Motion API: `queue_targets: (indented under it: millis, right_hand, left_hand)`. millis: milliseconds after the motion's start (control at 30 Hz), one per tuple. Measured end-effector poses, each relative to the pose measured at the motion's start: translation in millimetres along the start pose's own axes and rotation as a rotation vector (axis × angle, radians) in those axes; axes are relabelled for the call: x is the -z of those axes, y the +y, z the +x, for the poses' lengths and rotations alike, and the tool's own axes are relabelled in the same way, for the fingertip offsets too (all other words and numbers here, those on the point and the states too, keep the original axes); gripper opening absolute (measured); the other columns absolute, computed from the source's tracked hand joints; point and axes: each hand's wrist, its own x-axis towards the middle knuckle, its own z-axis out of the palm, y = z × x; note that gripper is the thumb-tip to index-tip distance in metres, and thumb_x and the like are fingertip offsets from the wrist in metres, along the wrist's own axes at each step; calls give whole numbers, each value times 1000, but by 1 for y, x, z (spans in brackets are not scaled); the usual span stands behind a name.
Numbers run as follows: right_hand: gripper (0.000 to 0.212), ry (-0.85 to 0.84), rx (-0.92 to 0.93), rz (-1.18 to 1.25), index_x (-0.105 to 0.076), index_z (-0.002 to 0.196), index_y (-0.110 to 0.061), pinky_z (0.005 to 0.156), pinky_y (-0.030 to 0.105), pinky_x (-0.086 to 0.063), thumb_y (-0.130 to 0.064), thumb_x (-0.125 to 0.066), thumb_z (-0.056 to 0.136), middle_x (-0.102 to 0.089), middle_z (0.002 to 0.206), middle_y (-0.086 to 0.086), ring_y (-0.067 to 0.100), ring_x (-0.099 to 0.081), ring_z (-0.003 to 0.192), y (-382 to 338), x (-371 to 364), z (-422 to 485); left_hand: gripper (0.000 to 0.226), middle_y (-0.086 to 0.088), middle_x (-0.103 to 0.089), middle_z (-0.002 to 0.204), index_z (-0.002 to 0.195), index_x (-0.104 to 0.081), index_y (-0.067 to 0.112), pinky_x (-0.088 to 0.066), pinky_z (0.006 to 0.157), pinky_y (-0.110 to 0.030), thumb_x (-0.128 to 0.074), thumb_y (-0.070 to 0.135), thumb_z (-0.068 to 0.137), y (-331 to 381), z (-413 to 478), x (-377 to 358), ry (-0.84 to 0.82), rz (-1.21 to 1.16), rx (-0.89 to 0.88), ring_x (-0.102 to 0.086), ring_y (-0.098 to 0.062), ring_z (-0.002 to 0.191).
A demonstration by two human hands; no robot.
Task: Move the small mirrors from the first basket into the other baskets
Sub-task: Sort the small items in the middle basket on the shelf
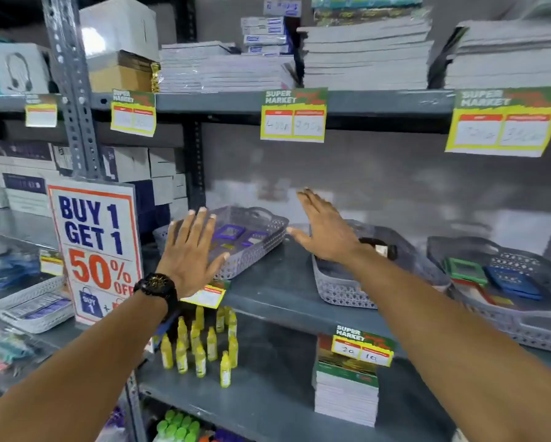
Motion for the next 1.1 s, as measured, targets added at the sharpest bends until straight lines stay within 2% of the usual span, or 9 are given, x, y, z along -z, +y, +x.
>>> queue_targets:
  millis: [233,367,533,633,667,700,800,867,1100]
  right_hand:
    - [87,-179,32,156,-18,158,-14,120,35,-21,-55,-57,93,-18,166,8,21,-18,151,-40,-66,69]
    - [80,-365,34,169,-34,153,-14,114,36,-33,-50,-67,89,-36,159,10,26,-37,143,-66,-94,106]
    - [70,-768,40,38,-53,140,-17,94,33,-51,-44,-79,81,-63,127,4,26,-60,112,-87,-116,138]
    - [29,-905,59,-42,-64,111,-20,62,15,-46,-31,-75,86,-58,89,-11,20,-57,87,-91,-131,147]
    - [20,-922,52,-45,-61,100,-23,55,15,-42,-26,-75,86,-53,84,-16,17,-55,82,-93,-132,148]
    - [23,-936,45,-48,-57,99,-27,55,17,-41,-23,-75,85,-51,83,-18,15,-55,81,-94,-132,150]
    - [42,-959,67,-10,-63,122,-24,67,26,-51,-20,-76,82,-62,100,-11,20,-62,94,-96,-127,150]
    - [47,-932,70,4,-64,124,-23,69,28,-51,-20,-79,79,-66,107,-5,20,-64,95,-94,-128,147]
    - [36,-668,-5,155,-66,106,-17,78,39,-58,-17,-71,71,-76,92,0,21,-70,85,-88,-93,138]
  left_hand:
    - [88,-15,-12,165,156,-11,12,-8,119,-60,-31,71,93,-36,-4,-27,26,-55,-55,-4,-32,152]
    - [91,-14,-7,166,156,-5,13,-12,117,-63,-34,71,93,-45,-6,-42,8,-91,-107,0,-32,152]
    - [92,-14,-7,166,156,-9,11,-14,117,-63,-34,73,93,-53,-8,-58,37,-134,-125,1,-31,152]
    - [92,-16,-7,166,155,-11,8,-14,117,-62,-35,72,93,-56,-9,-61,57,-158,-122,1,-32,152]
    - [92,-16,-7,165,155,-11,8,-14,117,-62,-35,72,93,-58,-9,-61,66,-173,-116,1,-32,152]
    - [92,-16,-7,165,155,-10,7,-14,118,-61,-35,71,93,-59,-9,-61,80,-191,-109,1,-31,152]
    - [90,-14,-6,166,156,-8,9,-12,119,-60,-36,69,94,-58,-9,-61,124,-266,-76,2,-30,152]
    - [89,-13,-5,166,156,-8,10,-9,120,-59,-38,66,94,-54,-8,-61,158,-327,-62,2,-30,152]
    - [86,-11,-2,166,156,-8,9,-8,120,-59,-36,64,96,-19,-3,-52,167,-424,-84,4,-30,152]
